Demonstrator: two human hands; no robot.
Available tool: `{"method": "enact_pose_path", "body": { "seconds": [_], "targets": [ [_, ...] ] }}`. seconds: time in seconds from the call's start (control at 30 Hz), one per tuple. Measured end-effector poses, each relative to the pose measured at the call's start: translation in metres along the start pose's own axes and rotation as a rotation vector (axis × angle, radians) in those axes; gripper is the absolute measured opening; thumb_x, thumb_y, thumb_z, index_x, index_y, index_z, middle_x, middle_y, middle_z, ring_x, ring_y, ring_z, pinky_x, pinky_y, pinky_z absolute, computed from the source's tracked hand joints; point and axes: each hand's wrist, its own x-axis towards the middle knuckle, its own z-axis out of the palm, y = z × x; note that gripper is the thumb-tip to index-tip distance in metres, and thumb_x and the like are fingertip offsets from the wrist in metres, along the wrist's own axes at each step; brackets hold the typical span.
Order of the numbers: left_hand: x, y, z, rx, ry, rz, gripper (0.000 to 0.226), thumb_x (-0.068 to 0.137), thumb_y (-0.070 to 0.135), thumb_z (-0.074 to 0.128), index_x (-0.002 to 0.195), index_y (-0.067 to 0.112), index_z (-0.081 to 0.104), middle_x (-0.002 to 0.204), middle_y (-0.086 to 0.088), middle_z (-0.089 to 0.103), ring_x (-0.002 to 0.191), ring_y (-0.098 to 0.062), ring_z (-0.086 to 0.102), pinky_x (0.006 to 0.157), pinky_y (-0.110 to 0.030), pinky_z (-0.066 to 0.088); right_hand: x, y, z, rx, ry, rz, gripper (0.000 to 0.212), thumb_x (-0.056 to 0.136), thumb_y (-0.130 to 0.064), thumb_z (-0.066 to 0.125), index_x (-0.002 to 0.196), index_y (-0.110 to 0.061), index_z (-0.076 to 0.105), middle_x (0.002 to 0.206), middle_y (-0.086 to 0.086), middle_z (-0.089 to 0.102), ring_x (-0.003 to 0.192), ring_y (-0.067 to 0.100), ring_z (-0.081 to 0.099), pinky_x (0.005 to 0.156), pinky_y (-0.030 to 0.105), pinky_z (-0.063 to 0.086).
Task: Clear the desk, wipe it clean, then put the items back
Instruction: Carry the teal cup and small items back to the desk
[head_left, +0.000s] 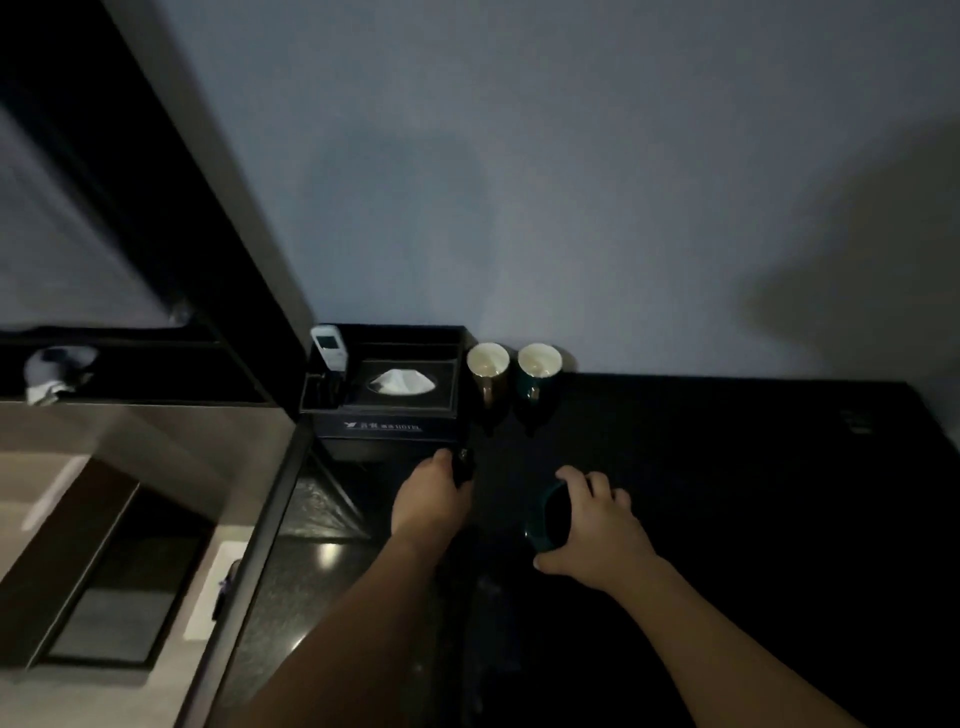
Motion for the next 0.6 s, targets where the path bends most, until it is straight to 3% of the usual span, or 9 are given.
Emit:
{"method": "enact_pose_path", "body": {
  "seconds": [0.23, 0.6],
  "targets": [
    [0.048, 0.014, 0.025, -0.018, 0.011, -0.148, 0.030, 0.081, 0.038, 0.063, 0.104, 0.019, 0.063, 0.103, -0.005, 0.067, 0.096, -0.028, 0.064, 0.075, -0.034, 0.049, 0.083, 0.005, -0.010, -0.059, -0.095, -0.107, 0.115, 0.061, -0.053, 0.082, 0.148, -0.033, 0.010, 0.148, 0.003, 0.020, 0.133, 0.032, 0.025, 0.098, 0.044, 0.043],
    [0.137, -0.001, 0.086, 0.032, -0.120, -0.259, 0.032, 0.088, 0.033, 0.060, 0.108, 0.009, 0.061, 0.109, -0.013, 0.066, 0.102, -0.033, 0.063, 0.080, -0.036, 0.049, 0.186, 0.001, 0.009, -0.090, -0.128, -0.087, 0.117, 0.060, -0.053, 0.081, 0.148, -0.033, 0.006, 0.149, 0.005, 0.017, 0.134, 0.035, 0.022, 0.101, 0.045, 0.041]
  ]
}}
